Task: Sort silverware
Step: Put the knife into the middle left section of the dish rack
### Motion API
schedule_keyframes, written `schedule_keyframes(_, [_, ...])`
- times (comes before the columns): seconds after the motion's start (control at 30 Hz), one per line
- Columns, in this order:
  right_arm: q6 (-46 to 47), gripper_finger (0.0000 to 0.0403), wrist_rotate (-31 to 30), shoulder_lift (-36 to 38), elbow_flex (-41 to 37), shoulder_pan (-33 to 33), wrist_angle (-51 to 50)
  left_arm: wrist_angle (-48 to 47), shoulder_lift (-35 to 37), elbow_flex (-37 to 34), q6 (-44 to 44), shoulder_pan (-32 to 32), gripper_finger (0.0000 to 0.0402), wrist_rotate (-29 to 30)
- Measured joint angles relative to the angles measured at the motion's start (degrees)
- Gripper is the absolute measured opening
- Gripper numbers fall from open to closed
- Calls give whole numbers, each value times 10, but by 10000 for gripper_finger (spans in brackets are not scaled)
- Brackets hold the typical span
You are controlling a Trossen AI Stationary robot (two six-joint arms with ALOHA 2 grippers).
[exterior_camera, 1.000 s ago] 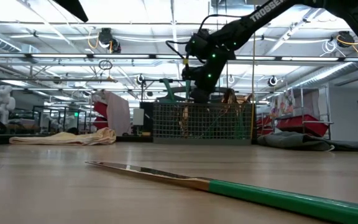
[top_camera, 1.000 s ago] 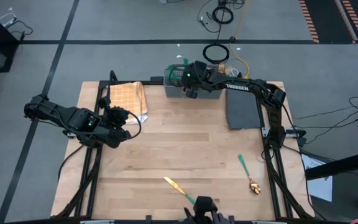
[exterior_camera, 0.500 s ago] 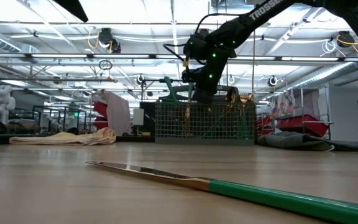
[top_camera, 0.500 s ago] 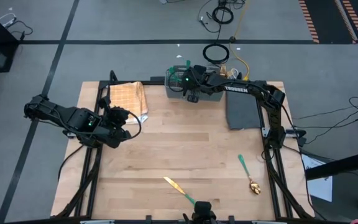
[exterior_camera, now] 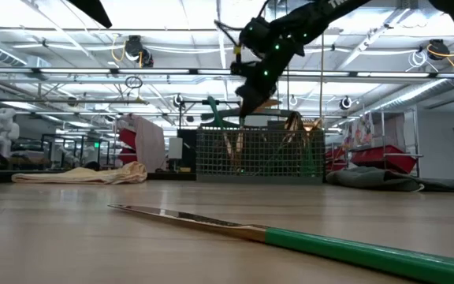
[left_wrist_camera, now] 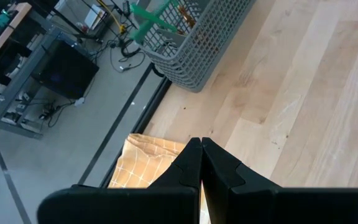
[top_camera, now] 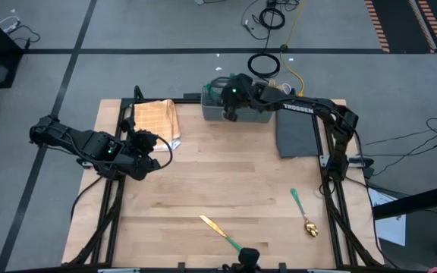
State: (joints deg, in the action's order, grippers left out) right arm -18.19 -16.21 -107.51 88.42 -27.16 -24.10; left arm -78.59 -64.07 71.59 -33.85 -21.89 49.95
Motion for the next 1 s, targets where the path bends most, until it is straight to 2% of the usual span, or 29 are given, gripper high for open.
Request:
schedule_keyframes(0.27, [51,0,15,18,0,6,75,-1,0,0,-1,0,8,0])
schedule_keyframes(0.47, [67,0,9,18,-29,22,234,-19,0,0,-4,0,8,0])
schedule_keyframes(0.57, [75,0,-5,18,-81,27,341,-18,1,-4,-4,0,8,0])
schedule_keyframes(0.77, [85,0,-32,18,-241,31,650,-19,2,-18,-4,0,8,0])
schedule_keyframes(0.9, [76,0,-22,18,-319,25,807,-19,2,-25,-4,0,8,0])
schedule_keyframes(1.0, [65,0,20,18,-353,13,909,-15,2,-34,-4,0,8,0])
